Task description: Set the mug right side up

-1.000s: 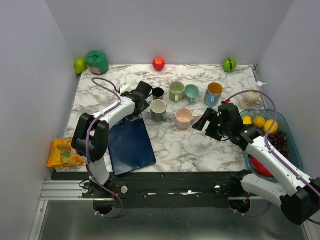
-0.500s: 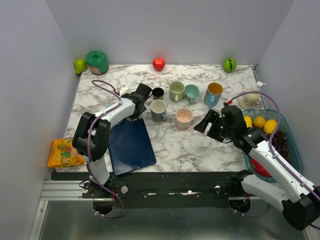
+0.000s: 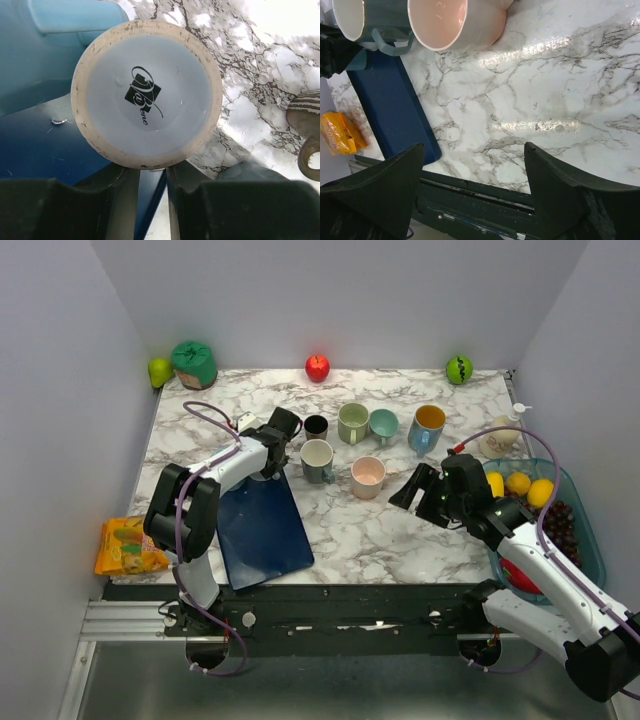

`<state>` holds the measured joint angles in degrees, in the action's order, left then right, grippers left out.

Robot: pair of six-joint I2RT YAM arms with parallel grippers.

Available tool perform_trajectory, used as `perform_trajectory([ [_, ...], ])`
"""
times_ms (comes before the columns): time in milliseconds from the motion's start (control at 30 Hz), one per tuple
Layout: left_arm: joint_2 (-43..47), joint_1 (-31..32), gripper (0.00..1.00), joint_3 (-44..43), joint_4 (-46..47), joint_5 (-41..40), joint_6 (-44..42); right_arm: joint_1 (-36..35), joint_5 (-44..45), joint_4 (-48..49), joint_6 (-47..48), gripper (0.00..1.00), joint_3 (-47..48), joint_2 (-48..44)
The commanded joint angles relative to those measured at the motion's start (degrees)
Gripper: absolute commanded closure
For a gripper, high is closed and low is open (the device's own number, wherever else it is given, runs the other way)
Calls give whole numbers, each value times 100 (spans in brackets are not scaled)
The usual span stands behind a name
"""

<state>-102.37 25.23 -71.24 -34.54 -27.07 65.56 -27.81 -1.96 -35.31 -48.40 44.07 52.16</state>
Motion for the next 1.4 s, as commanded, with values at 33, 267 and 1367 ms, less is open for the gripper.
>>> perform_trajectory([
  [33, -117, -159, 67, 119, 220, 52, -201, -40, 169, -116, 24, 13, -101, -66],
  [267, -117, -185, 100, 190, 352, 254, -421, -40, 169, -152, 15, 14, -101, -110],
  [1367, 5349, -177, 100, 2546, 2159, 4375, -404, -741, -1826, 3115, -881, 17, -594, 13],
])
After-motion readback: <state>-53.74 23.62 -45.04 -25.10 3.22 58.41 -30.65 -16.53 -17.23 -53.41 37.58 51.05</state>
